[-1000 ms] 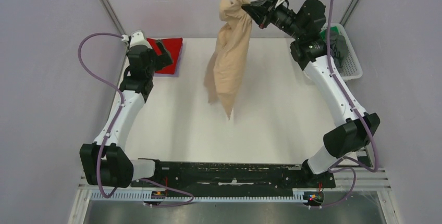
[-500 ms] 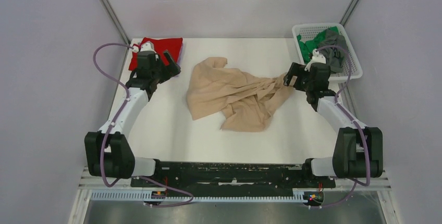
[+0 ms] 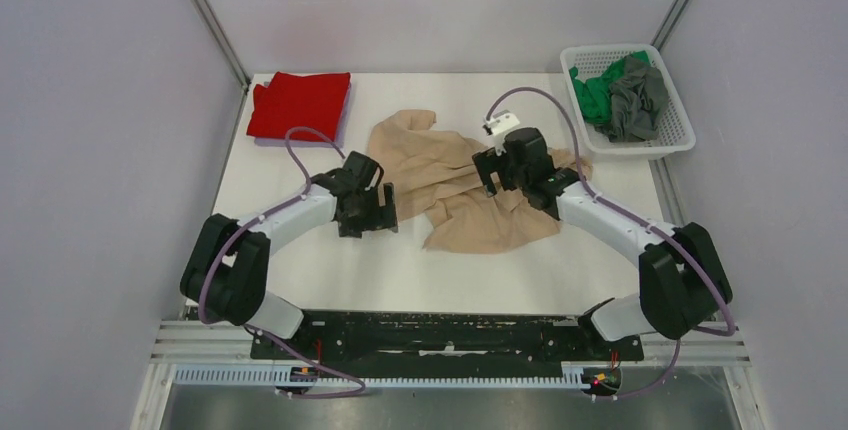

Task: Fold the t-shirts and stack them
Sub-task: Flatten out the tshirt

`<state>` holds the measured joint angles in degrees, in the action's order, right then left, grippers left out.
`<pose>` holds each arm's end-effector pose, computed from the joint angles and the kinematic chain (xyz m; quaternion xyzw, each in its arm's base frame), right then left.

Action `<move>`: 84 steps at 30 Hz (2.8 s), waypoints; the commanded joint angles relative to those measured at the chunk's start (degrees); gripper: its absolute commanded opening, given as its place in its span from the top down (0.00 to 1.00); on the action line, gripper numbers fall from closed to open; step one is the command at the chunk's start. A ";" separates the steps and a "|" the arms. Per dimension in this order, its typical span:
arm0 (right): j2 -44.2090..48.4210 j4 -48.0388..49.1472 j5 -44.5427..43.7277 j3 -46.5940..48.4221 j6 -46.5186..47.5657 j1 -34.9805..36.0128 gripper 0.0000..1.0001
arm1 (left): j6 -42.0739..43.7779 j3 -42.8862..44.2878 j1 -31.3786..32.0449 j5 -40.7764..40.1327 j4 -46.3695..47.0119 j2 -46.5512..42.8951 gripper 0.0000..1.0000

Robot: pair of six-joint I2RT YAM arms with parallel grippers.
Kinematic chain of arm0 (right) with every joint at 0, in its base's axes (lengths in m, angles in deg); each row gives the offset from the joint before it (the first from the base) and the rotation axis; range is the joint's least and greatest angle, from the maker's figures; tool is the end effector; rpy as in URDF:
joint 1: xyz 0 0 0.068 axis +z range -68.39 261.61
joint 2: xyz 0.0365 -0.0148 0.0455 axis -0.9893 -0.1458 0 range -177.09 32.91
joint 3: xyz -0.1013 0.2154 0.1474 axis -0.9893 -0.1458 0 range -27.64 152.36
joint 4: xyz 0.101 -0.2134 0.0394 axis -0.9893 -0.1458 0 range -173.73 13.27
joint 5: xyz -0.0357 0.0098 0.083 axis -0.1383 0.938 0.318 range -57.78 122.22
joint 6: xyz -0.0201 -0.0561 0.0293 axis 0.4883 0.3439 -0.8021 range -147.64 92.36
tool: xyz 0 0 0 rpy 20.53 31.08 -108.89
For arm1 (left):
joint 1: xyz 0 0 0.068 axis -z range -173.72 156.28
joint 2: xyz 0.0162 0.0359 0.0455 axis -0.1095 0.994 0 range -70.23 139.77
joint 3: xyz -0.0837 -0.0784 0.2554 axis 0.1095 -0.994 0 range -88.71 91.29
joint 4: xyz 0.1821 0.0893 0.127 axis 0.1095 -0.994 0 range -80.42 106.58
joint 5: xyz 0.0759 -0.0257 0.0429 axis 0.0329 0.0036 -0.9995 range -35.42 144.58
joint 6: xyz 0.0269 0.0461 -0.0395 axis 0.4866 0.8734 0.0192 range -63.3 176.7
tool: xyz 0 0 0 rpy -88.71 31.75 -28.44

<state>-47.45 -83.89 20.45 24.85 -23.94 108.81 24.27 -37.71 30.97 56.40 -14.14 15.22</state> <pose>0.2725 0.1280 0.2586 -0.1894 0.8632 0.0044 0.4680 0.2428 -0.1133 0.1935 -0.0625 0.9745 -0.1164 0.1814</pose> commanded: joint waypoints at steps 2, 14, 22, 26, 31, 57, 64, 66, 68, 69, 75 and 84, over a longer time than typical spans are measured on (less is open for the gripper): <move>-2.63 1.01 3.84 1.43 5.14 4.05 0.02 | -2.75 -3.73 2.59 -1.57 1.06 1.26 0.12; -2.22 0.36 3.63 -2.52 8.95 12.10 0.02 | -2.75 0.00 2.55 -9.15 14.45 14.82 0.42; 6.61 3.87 -5.79 -10.53 0.90 10.27 0.02 | -5.87 6.47 2.65 -8.69 19.46 21.80 0.98; 11.80 5.70 -3.48 -14.07 -9.09 0.75 0.02 | -5.88 5.02 2.65 -9.62 18.70 15.11 0.98; 15.95 8.13 -3.99 -17.79 -18.86 -8.81 0.02 | -5.01 2.53 2.61 -14.41 14.51 1.80 0.98; 2.85 28.72 -1.51 -14.88 -24.24 -10.85 1.00 | 0.36 6.45 2.47 -19.73 21.34 -11.13 0.98; 20.00 27.55 -4.99 -7.13 -16.94 -12.49 1.00 | 9.11 13.71 2.38 -27.77 29.38 -18.86 0.98; 23.61 27.82 -5.19 -4.26 -14.81 -12.52 1.00 | 11.55 15.03 2.39 -28.19 33.21 -21.64 0.98; 26.99 29.61 -5.46 -2.21 -13.18 -12.52 1.00 | 13.96 16.36 2.39 -28.45 36.61 -24.66 0.98; 28.40 30.23 -5.82 -1.14 -12.08 -12.52 1.00 | 15.31 16.90 2.38 -28.34 38.37 -25.84 0.98; 33.10 29.79 -5.42 8.44 -5.99 -12.51 1.00 | 23.04 21.41 2.39 -29.05 43.40 -33.21 0.98; 36.41 22.43 -1.12 23.53 2.12 -12.52 1.00 | 24.92 29.99 2.39 -24.37 33.72 -42.39 0.98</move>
<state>-12.35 -59.06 17.13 40.37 -27.17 96.42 44.91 -12.05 33.42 30.22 21.82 -23.77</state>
